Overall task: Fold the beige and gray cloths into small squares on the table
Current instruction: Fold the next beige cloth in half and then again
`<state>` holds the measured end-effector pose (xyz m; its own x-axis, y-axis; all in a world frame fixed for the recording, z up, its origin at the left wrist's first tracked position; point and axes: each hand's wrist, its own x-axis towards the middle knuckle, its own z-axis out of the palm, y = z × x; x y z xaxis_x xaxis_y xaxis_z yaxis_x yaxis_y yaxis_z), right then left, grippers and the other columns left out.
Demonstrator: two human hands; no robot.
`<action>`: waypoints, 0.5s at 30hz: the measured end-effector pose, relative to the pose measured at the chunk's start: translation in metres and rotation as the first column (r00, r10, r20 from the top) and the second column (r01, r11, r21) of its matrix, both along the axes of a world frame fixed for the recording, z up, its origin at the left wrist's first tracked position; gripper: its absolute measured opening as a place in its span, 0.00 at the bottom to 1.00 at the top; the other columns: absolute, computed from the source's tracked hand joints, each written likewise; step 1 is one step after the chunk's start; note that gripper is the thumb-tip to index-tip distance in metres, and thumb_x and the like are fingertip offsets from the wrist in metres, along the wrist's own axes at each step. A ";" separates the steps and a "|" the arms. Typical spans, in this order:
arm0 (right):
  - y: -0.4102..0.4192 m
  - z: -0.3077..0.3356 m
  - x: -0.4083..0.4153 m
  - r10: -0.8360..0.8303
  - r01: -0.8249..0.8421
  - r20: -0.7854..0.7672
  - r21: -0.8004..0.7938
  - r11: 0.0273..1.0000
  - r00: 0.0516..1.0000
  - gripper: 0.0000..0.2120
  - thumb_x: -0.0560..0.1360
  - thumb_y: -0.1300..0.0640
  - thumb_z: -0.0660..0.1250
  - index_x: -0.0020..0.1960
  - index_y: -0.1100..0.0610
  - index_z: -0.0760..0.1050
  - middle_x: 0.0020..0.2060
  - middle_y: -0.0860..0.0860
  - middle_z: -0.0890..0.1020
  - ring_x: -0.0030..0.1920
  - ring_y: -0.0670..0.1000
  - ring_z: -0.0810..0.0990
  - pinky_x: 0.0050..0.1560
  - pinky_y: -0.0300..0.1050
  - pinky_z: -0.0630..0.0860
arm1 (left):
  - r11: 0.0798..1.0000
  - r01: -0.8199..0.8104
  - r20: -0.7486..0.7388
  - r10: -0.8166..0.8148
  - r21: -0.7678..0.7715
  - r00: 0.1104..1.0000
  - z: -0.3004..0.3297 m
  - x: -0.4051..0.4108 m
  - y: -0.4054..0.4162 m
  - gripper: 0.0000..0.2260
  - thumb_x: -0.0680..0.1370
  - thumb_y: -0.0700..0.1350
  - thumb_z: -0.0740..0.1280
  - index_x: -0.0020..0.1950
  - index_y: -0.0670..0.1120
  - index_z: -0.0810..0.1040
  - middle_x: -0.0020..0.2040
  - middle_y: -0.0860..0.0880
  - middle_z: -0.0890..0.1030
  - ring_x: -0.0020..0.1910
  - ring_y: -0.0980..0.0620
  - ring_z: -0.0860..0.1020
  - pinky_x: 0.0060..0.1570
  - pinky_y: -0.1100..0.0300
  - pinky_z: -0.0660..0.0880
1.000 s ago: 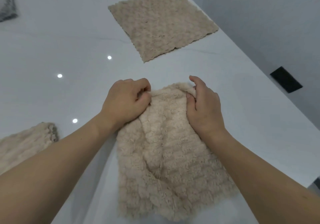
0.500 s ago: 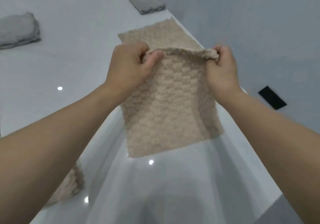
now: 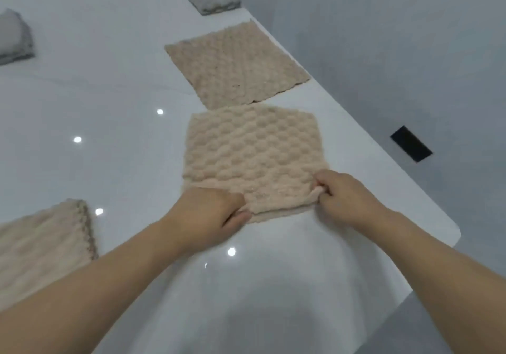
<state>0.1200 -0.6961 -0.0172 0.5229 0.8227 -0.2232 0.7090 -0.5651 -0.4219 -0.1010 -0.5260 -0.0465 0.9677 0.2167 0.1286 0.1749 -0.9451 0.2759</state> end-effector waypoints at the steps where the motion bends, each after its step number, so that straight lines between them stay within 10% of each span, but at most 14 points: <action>1: -0.007 -0.009 -0.006 0.003 -0.003 0.004 0.018 1.000 1.000 0.08 0.71 0.65 0.59 0.40 0.53 0.71 0.38 0.49 0.77 0.42 0.53 0.75 0.42 0.48 0.70 | 1.000 -0.021 0.019 0.021 0.017 1.000 -0.013 -0.007 -0.011 0.15 0.80 0.56 0.58 0.36 0.51 0.64 0.29 0.54 0.73 0.28 0.49 0.73 0.28 0.58 0.59; 5: -0.003 -0.013 -0.010 0.048 -0.049 0.042 0.035 0.998 0.998 0.05 0.69 0.62 0.61 0.37 0.55 0.73 0.36 0.47 0.78 0.39 0.51 0.74 0.41 0.47 0.70 | 0.988 -0.155 0.069 0.153 0.021 0.986 -0.021 -0.006 -0.023 0.16 0.79 0.54 0.62 0.35 0.51 0.62 0.26 0.55 0.68 0.24 0.51 0.67 0.26 0.59 0.57; 10: 0.016 0.014 0.008 -0.107 0.122 -0.323 0.027 0.992 0.940 0.02 0.64 0.58 0.62 0.35 0.56 0.72 0.30 0.46 0.74 0.34 0.48 0.71 0.36 0.45 0.67 | 0.989 -0.108 -0.058 0.103 -0.103 0.993 0.003 0.010 0.010 0.19 0.78 0.63 0.49 0.33 0.53 0.61 0.27 0.55 0.70 0.27 0.56 0.68 0.28 0.57 0.66; 15: 0.063 0.030 0.038 -0.231 0.338 -0.447 0.175 0.925 0.864 0.05 0.69 0.62 0.62 0.36 0.62 0.71 0.29 0.49 0.71 0.32 0.49 0.69 0.34 0.43 0.64 | 0.986 -0.164 0.032 0.166 -0.036 0.986 0.031 0.048 0.062 0.20 0.80 0.61 0.56 0.33 0.52 0.61 0.28 0.54 0.69 0.28 0.56 0.69 0.28 0.58 0.60</action>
<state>0.1583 -0.6334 0.0131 0.6468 0.7073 -0.2853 0.2639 -0.5586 -0.7863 -0.0525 -0.4643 -0.0158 0.9135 0.3777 0.1511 0.3176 -0.8942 0.3155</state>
